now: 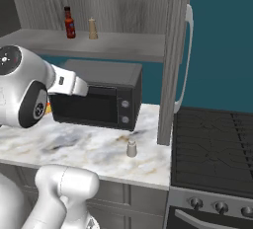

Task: There are various items on the counter. Only move the condiments/shakers into the cabinet.

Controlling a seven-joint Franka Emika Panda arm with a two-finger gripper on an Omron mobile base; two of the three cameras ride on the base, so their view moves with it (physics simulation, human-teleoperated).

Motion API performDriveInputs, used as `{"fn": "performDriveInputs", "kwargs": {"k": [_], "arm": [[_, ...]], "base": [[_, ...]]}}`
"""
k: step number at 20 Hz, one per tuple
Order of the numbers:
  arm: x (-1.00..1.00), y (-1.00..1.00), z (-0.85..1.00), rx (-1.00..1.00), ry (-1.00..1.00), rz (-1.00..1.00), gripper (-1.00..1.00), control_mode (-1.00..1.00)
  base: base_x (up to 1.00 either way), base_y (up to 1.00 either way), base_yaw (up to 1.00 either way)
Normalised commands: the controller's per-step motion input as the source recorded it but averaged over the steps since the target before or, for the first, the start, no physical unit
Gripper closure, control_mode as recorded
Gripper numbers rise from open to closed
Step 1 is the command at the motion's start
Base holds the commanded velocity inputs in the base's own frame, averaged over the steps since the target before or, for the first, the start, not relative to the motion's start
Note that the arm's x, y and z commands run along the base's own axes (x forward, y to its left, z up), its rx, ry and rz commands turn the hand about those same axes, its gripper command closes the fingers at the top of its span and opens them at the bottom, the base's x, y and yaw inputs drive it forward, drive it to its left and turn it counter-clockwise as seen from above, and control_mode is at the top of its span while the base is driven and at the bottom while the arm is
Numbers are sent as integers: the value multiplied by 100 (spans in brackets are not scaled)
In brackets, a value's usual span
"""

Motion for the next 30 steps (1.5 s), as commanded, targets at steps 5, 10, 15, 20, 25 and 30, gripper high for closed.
{"fn": "performDriveInputs", "kwargs": {"k": [5,10,15,20,25,30], "arm": [[7,-20,-52,0,17,-5,-100,-100],[11,-23,-59,0,16,-4,-100,-100],[24,-27,-52,0,14,-3,-100,-100],[12,-28,-51,0,11,-4,-100,-100],[17,-31,-40,0,8,-5,-100,-100],[35,-28,-30,0,7,-4,-100,-100]], "base": [[0,0,0],[0,0,0],[0,0,0],[0,0,0],[0,0,0],[0,0,0]]}}
